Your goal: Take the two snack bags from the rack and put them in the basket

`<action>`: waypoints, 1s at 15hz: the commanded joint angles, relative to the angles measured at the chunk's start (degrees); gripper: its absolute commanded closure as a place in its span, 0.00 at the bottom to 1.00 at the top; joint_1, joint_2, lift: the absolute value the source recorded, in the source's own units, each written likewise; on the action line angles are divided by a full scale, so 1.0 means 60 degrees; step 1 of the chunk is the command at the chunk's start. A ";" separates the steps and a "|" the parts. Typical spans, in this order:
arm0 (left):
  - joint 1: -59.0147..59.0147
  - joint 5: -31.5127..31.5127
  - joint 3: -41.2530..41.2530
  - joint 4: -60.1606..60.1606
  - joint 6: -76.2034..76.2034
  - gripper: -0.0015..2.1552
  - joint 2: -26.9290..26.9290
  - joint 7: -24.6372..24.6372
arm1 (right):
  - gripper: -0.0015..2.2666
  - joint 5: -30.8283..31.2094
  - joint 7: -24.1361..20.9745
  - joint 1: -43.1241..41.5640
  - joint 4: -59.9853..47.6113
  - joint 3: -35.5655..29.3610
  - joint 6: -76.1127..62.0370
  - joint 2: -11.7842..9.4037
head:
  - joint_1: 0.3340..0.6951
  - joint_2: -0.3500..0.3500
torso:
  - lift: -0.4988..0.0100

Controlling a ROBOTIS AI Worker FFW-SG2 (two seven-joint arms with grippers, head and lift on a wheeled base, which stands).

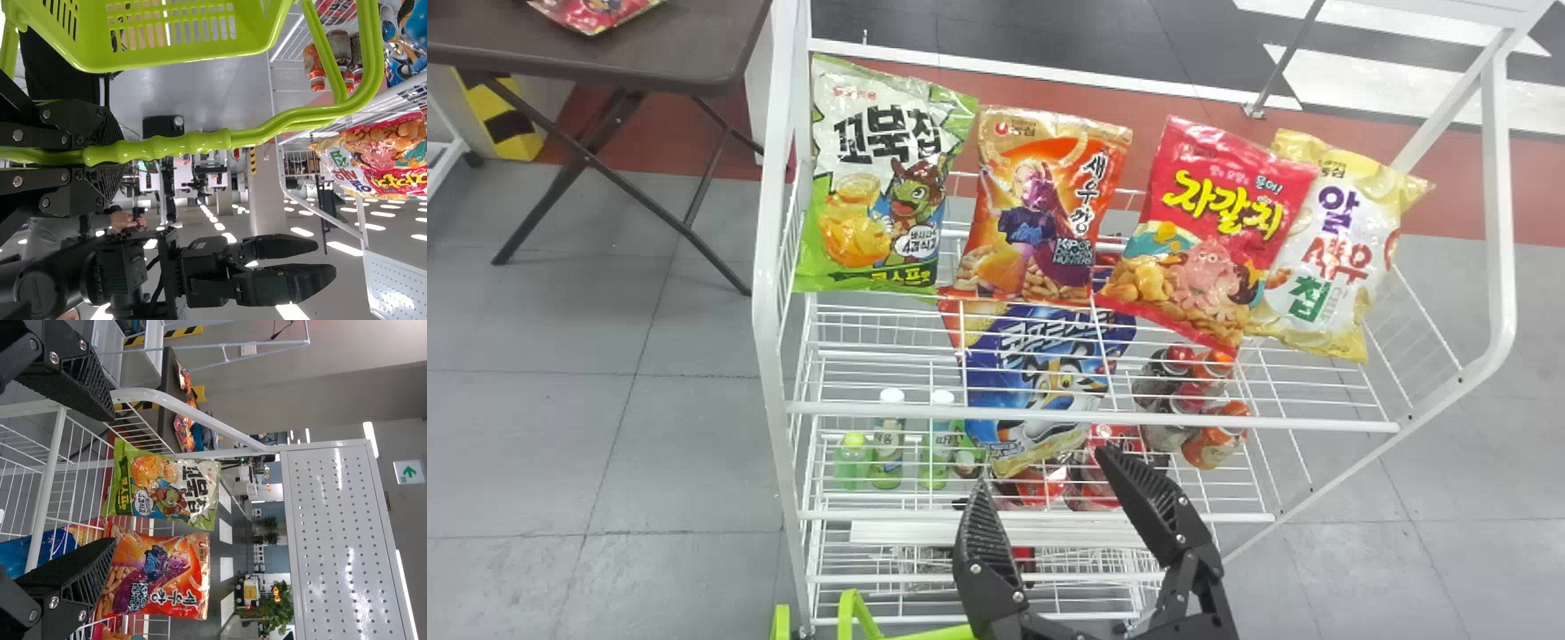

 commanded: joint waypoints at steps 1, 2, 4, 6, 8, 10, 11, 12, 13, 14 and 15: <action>0.0000 0.0001 0.0000 0.0001 0.0000 0.85 0.0000 -0.0011 | 0.08 0.0000 -0.0003 0.0000 0.0031 0.0001 -0.0039 0.0000 | 1.00 0.20 | 0.96; 0.0000 0.0001 0.0000 0.0001 0.0000 0.85 0.0000 -0.0011 | 0.08 0.0000 -0.0003 0.0000 0.0031 0.0001 -0.0069 0.0000 | 1.00 0.20 | 0.96; 0.0000 -0.0014 0.0000 0.0001 0.0000 0.85 0.0000 -0.0025 | 0.08 0.0000 -0.0003 0.0000 0.0060 0.0001 -0.0098 0.0015 | 1.00 0.20 | 0.96; 0.0000 -0.0028 -0.0015 0.0001 0.0000 0.85 -0.0015 -0.0025 | 0.08 0.0000 -0.0018 -0.0029 0.0060 0.0016 -0.0098 0.0015 | 1.00 0.20 | 0.96; 0.0000 -0.0028 -0.0015 0.0001 -0.0029 0.85 -0.0015 -0.0084 | 0.08 0.0000 -0.0018 -0.0059 0.0104 0.0030 -0.0098 0.0015 | 1.00 0.20 | 0.96; 0.0000 -0.0028 -0.0015 0.0001 -0.0029 0.85 -0.0015 -0.0084 | 0.08 0.0000 -0.0033 -0.0088 0.0119 0.0030 -0.0098 0.0029 | 1.00 0.20 | 0.96; 0.0000 -0.0028 -0.0015 0.0001 -0.0029 0.85 -0.0015 -0.0084 | 0.08 0.0000 -0.0033 -0.0146 0.0163 0.0045 -0.0098 0.0044 | 1.00 0.20 | 0.96; 0.0000 -0.0028 -0.0029 0.0001 -0.0029 0.85 -0.0015 -0.0098 | 0.08 0.0000 -0.0121 -0.0337 0.0280 0.0104 -0.0069 0.0059 | 1.00 0.20 | 0.96; 0.0000 -0.0043 -0.0044 0.0031 -0.0029 0.85 0.0000 -0.0113 | 0.08 0.0000 -0.0179 -0.0615 0.0412 0.0221 0.0049 0.0059 | 1.00 0.20 | 0.96; 0.0015 -0.0043 -0.0058 0.0075 -0.0029 0.85 0.0015 -0.0157 | 0.08 0.0015 -0.0252 -0.0879 0.0544 0.0353 0.0254 0.0073 | 1.00 0.20 | 0.96; 0.0015 -0.0058 -0.0073 0.0163 -0.0058 0.85 0.0029 -0.0186 | 0.08 0.0015 -0.0252 -0.1304 0.0631 0.0485 0.1015 0.0103 | 1.00 0.21 | 0.96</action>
